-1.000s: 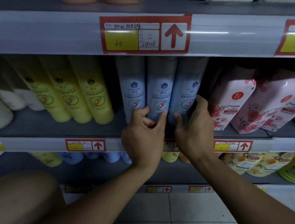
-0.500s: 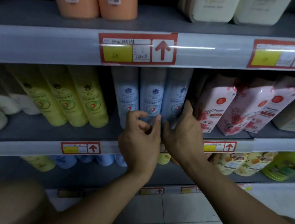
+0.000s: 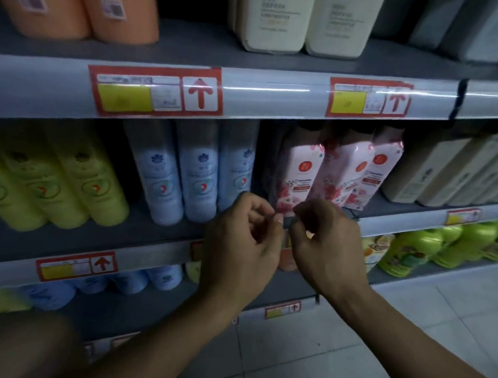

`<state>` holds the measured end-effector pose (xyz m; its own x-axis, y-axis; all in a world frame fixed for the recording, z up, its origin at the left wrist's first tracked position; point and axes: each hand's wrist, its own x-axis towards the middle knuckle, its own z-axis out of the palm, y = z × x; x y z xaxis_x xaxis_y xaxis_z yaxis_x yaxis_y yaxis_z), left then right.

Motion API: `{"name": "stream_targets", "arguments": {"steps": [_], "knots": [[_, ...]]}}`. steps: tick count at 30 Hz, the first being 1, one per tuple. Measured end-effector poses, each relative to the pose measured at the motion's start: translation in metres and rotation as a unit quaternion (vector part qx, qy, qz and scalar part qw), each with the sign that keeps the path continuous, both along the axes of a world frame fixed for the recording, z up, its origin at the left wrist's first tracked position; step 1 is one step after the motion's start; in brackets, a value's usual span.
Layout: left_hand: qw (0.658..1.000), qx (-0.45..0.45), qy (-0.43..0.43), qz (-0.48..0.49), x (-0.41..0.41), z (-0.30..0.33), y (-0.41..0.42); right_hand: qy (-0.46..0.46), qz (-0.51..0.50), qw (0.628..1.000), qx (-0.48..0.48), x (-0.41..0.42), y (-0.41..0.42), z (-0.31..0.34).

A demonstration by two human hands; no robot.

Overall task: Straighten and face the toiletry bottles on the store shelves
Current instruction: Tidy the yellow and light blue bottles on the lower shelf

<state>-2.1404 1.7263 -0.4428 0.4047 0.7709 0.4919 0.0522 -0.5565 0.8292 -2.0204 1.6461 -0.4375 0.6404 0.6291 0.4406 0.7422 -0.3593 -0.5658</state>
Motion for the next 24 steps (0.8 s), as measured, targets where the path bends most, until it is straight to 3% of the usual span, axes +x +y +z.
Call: {"name": "stream_targets", "arguments": {"steps": [13, 18, 24], "knots": [[0.993, 0.052, 0.093, 0.044, 0.053, -0.009, 0.006, 0.031, 0.055, 0.990, 0.127, 0.107, -0.014, 0.001], [0.992, 0.019, 0.088, 0.091, 0.059, -0.005, -0.009, 0.012, 0.069, 0.992, 0.103, 0.123, -0.037, -0.002], [0.985, 0.040, 0.138, 0.097, 0.060, 0.002, -0.018, 0.076, 0.013, 0.996, 0.036, 0.133, -0.056, 0.002]]}}
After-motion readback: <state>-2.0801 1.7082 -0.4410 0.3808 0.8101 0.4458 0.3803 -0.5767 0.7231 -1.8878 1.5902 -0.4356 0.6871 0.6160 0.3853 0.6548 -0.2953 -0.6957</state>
